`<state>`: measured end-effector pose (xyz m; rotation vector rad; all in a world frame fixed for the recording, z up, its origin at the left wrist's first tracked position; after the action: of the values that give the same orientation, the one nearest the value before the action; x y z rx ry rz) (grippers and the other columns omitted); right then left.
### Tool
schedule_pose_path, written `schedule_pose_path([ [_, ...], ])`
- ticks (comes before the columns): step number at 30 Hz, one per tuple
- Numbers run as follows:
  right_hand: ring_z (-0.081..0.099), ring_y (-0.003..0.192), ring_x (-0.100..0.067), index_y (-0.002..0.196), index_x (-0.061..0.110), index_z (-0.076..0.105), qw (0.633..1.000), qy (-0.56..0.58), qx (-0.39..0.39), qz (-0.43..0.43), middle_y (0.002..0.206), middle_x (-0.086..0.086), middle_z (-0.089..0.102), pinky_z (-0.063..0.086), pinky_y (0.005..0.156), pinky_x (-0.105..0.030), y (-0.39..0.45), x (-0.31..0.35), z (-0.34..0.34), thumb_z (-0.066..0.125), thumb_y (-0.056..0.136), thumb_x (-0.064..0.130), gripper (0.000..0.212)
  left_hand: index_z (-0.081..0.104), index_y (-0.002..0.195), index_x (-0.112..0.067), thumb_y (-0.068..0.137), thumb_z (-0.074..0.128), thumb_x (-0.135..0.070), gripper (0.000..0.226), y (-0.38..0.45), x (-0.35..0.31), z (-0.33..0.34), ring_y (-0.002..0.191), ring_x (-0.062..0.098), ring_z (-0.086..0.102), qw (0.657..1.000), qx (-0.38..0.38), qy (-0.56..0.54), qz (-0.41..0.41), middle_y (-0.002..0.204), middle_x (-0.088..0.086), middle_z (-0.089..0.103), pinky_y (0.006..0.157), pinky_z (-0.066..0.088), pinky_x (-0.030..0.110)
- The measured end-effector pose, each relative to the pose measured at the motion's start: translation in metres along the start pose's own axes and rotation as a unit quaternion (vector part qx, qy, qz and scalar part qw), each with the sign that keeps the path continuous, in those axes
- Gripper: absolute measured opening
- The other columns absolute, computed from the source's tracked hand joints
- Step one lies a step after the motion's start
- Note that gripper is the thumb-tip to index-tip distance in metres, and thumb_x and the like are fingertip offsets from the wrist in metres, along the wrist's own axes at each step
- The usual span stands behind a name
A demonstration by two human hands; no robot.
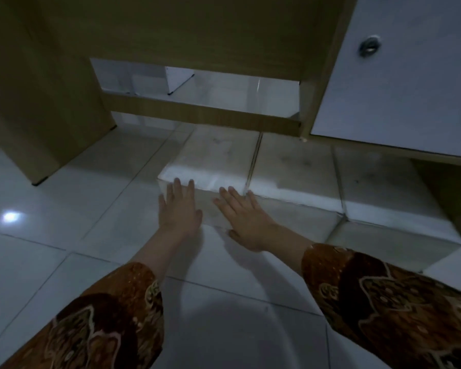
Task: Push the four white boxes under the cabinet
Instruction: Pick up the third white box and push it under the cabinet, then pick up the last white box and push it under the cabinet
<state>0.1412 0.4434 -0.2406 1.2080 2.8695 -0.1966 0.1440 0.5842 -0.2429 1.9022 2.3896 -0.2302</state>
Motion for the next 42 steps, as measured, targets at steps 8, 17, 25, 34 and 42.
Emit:
schedule_pose_path([
  [8, -0.003, 0.148, -0.025, 0.151, 0.023, 0.005, 0.991, 0.111, -0.035, 0.064, 0.161, -0.007, -0.004, -0.001, 0.119, -0.047, -0.128, -0.038, -0.022, 0.041, 0.096, 0.026, 0.065, 0.036, 0.143, -0.015, 0.092, 0.045, -0.031, 0.053, -0.116, -0.092, -0.031, 0.121, 0.026, 0.05, 0.98, -0.083, -0.045, 0.174, 0.137, 0.008, 0.052, 0.103, 0.035, 0.034],
  [17, 0.053, 0.117, -0.03, 0.142, 0.018, 0.031, 0.963, 0.188, -0.078, 0.175, 0.136, -0.013, 0.052, 0.043, 0.094, -0.036, -0.294, -0.144, -0.101, 0.052, 0.092, 0.035, 0.057, 0.047, 0.133, -0.019, 0.092, 0.046, -0.037, 0.045, -0.208, -0.252, -0.104, 0.114, 0.026, 0.054, 0.939, -0.159, -0.053, 0.299, 0.127, 0.004, 0.06, 0.097, 0.037, 0.036],
  [25, 0.063, 0.093, -0.02, 0.123, 0.019, 0.057, 0.938, 0.241, 0.049, 0.243, 0.115, -0.008, 0.065, 0.046, 0.083, -0.029, -0.411, -0.26, -0.087, 0.051, 0.094, 0.034, 0.034, 0.042, 0.137, -0.019, 0.093, 0.045, -0.037, 0.047, -0.245, -0.403, -0.108, 0.115, 0.025, 0.055, 0.909, -0.141, -0.09, 0.382, 0.129, 0.004, 0.059, 0.091, 0.043, 0.035],
  [34, 0.055, 0.113, -0.028, 0.126, 0.014, 0.056, 0.895, 0.284, -0.021, 0.343, 0.125, -0.012, 0.061, 0.044, 0.096, -0.036, -0.445, -0.397, -0.028, 0.05, 0.095, 0.03, 0.036, 0.036, 0.141, -0.022, 0.093, 0.048, -0.032, 0.05, -0.219, -0.542, -0.048, 0.113, 0.024, 0.057, 0.918, -0.048, -0.163, 0.357, 0.137, 0.004, 0.052, 0.085, 0.046, 0.033],
  [42, 0.048, 0.119, -0.032, 0.131, 0.012, 0.049, 0.893, 0.268, -0.064, 0.355, 0.133, -0.016, 0.049, 0.039, 0.099, -0.037, -0.435, -0.535, 0.02, 0.05, 0.094, 0.028, 0.041, 0.04, 0.137, -0.016, 0.092, 0.049, -0.029, 0.048, -0.122, -0.661, -0.007, 0.118, 0.026, 0.053, 0.942, 0.001, -0.2, 0.271, 0.138, 0.008, 0.05, 0.096, 0.042, 0.035],
])
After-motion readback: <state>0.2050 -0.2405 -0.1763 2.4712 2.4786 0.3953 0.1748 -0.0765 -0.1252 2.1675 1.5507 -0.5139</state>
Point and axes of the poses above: each hand's wrist, its own y-axis towards the middle knuckle, its own z-axis out of the palm, x = y × z, the point moved 7 cm from there along y, towards the middle knuckle
